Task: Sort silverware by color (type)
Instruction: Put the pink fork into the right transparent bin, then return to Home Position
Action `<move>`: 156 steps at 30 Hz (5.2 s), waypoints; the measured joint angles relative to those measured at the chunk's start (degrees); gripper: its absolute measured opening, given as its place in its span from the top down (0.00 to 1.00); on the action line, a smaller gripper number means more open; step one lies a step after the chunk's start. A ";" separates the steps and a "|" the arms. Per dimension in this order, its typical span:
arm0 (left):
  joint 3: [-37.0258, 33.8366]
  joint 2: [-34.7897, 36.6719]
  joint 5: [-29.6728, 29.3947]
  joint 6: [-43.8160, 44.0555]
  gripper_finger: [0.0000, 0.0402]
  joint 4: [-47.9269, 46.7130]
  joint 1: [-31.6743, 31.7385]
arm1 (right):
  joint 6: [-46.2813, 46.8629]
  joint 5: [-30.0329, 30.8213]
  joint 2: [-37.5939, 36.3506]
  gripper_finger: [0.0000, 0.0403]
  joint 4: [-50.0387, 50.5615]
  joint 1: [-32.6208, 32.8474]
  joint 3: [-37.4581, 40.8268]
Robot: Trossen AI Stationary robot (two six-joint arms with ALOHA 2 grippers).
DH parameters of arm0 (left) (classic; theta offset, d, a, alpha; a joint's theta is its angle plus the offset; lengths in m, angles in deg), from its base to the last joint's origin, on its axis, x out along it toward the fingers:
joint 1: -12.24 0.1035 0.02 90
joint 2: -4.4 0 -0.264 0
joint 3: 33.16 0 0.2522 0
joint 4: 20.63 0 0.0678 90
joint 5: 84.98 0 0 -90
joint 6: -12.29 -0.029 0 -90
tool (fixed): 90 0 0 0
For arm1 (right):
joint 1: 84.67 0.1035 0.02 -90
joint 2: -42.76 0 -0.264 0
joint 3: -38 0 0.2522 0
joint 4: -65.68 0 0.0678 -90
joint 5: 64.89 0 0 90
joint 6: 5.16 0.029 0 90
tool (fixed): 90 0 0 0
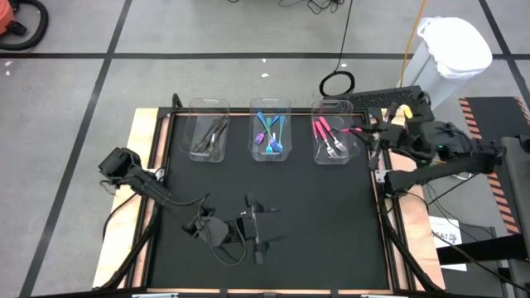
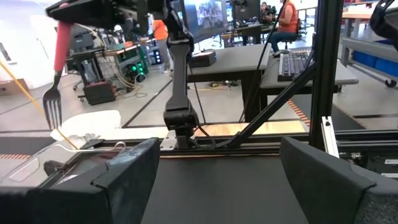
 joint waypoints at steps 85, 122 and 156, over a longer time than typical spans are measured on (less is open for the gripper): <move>-0.04 0.00 -3.19 2.42 0.17 -1.48 -5.62 | 3.92 -54.62 21.56 0.37 10.25 -61.87 0.28; 0.20 0.48 3.16 7.40 0.98 -3.31 4.67 | 10.20 -57.25 -13.77 1.00 -14.32 -35.46 34.93; -10.88 4.11 14.81 5.13 1.00 -9.72 10.21 | 10.47 -43.11 -21.03 1.00 -29.94 -20.21 54.57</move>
